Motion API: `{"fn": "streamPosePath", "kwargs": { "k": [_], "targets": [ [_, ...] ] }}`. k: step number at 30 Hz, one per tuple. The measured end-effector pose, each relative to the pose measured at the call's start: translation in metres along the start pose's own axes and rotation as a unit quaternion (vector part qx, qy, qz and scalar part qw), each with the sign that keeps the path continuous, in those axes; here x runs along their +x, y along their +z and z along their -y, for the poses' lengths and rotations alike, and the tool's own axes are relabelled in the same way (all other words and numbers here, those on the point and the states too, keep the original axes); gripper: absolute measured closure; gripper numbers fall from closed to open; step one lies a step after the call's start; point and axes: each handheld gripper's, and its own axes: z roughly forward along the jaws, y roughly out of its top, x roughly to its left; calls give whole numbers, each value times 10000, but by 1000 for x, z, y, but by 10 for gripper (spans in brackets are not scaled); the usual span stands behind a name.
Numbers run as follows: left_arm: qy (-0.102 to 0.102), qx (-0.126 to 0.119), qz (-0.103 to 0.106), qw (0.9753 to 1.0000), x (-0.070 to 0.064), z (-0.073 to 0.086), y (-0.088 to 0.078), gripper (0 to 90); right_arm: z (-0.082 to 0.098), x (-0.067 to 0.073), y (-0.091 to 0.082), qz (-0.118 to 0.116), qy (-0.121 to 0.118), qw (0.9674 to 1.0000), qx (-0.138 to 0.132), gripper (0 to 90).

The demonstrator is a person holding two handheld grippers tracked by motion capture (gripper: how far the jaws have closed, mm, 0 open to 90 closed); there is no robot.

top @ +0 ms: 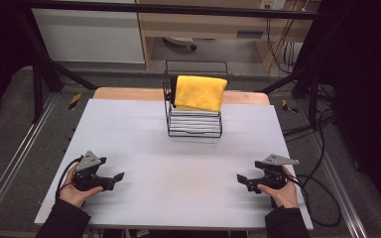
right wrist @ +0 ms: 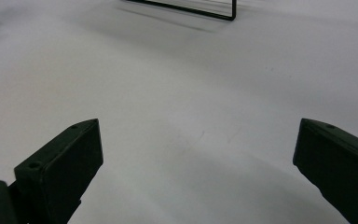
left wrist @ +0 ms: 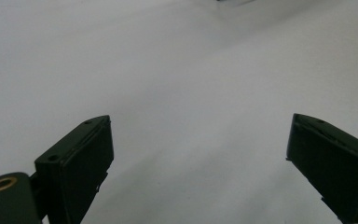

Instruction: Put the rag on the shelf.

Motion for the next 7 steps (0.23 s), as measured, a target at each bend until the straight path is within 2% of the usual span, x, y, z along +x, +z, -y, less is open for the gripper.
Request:
{"fn": "streamPosePath", "kwargs": {
  "k": [7],
  "targets": [
    [27, 24, -24, 10000, 0, 3, -2, 69, 1, -1, -4, 32, -61, 10000, -10, 17]
  ]
}}
